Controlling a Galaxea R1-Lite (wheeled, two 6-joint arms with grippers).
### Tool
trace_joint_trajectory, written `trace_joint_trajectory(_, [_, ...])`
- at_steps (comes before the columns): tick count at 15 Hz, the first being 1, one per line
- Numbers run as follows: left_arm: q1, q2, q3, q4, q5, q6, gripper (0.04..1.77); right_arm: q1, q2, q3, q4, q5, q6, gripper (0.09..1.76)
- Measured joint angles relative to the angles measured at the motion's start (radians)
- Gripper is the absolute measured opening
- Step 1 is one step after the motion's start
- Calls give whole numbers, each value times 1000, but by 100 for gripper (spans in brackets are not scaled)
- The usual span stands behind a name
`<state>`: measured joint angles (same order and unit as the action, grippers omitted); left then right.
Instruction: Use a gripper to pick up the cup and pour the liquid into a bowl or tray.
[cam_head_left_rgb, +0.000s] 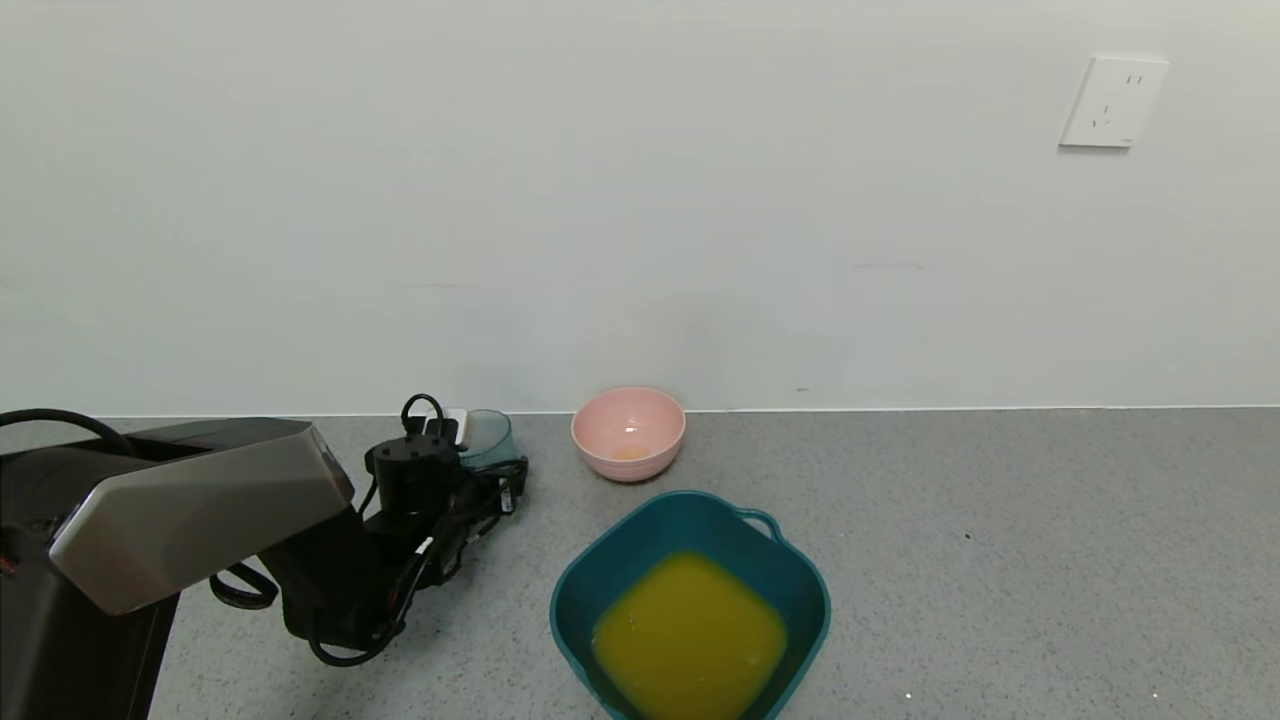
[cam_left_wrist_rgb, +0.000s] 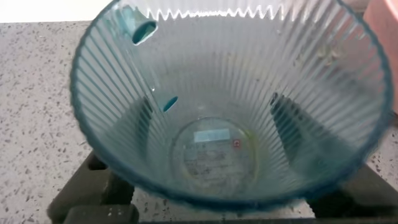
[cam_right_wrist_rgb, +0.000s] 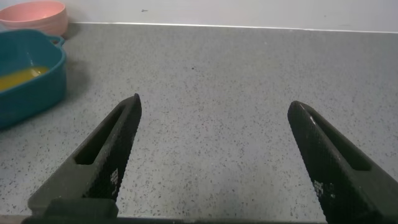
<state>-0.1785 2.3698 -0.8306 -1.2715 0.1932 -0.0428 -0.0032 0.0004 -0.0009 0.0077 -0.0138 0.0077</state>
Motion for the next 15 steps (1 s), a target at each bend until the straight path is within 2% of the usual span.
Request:
trace_joint_trajectory(9, [-1,-50,20,20,-6,13,164,0,0,0,0,0,0,171])
trace_joint_trajectory(15, [-1,-214,67,158,-7,32,168,0,0,0,0,0,0,171])
